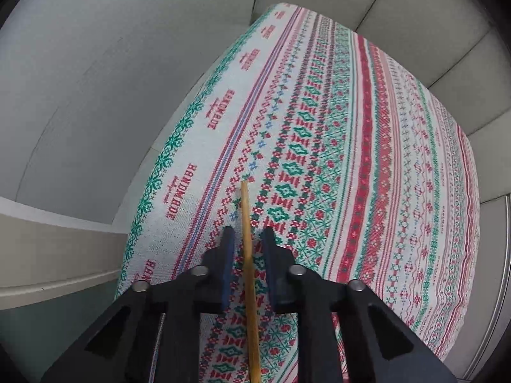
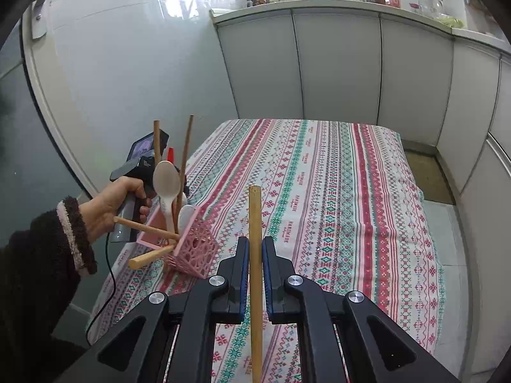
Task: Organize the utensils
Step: 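Lift both held chopsticks up over the pink basket, then lower the chopstick into the basket and open the left tool while the right tool holds its chopstick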
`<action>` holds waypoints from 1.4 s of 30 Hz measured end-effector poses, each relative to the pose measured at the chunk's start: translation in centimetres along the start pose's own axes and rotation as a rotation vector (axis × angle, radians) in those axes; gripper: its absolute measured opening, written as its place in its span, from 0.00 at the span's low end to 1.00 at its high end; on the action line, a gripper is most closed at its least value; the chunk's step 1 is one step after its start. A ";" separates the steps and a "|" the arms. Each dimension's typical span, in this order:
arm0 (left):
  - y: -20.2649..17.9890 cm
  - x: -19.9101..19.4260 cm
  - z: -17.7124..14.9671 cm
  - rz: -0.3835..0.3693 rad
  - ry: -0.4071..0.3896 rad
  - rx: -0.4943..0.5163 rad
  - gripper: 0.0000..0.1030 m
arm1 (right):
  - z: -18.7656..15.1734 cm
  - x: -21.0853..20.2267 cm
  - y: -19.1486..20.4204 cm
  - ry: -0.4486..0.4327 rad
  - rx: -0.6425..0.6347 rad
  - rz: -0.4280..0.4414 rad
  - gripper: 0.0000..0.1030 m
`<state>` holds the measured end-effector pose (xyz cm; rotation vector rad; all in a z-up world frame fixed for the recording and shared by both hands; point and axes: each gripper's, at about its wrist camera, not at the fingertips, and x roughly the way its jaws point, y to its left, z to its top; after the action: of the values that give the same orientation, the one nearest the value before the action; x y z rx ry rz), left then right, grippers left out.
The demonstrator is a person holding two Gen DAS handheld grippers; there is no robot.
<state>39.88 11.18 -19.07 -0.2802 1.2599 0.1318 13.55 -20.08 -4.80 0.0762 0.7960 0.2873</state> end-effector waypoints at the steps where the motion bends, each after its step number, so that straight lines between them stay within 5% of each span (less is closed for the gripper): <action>1: 0.1 0.0 0.1 0.004 -0.001 -0.001 0.05 | 0.0 0.0 -0.2 0.000 0.006 -0.001 0.08; 8: 1.7 -2.6 -1.2 -0.015 -0.051 -0.003 0.04 | 0.1 -0.7 -0.2 -0.020 0.023 -0.002 0.08; 13: 2.7 -8.5 -3.5 -0.064 -0.160 0.006 0.04 | 0.3 -2.0 0.5 -0.063 0.026 -0.001 0.08; 30: -0.9 -34.7 -13.6 -0.186 -0.719 0.236 0.04 | 1.0 -5.2 1.4 -0.174 0.091 0.039 0.08; 35: -3.0 -36.5 -14.9 -0.225 -0.751 0.289 0.04 | 1.2 -5.2 0.9 -0.181 0.114 0.038 0.08; 42: -6.1 -33.3 -15.9 -0.234 -0.724 0.352 0.04 | 1.3 -5.3 0.6 -0.185 0.123 0.037 0.08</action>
<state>16.61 2.73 9.01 -0.0566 0.5095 -0.1800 10.85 -20.99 -0.11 0.2307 0.6285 0.2622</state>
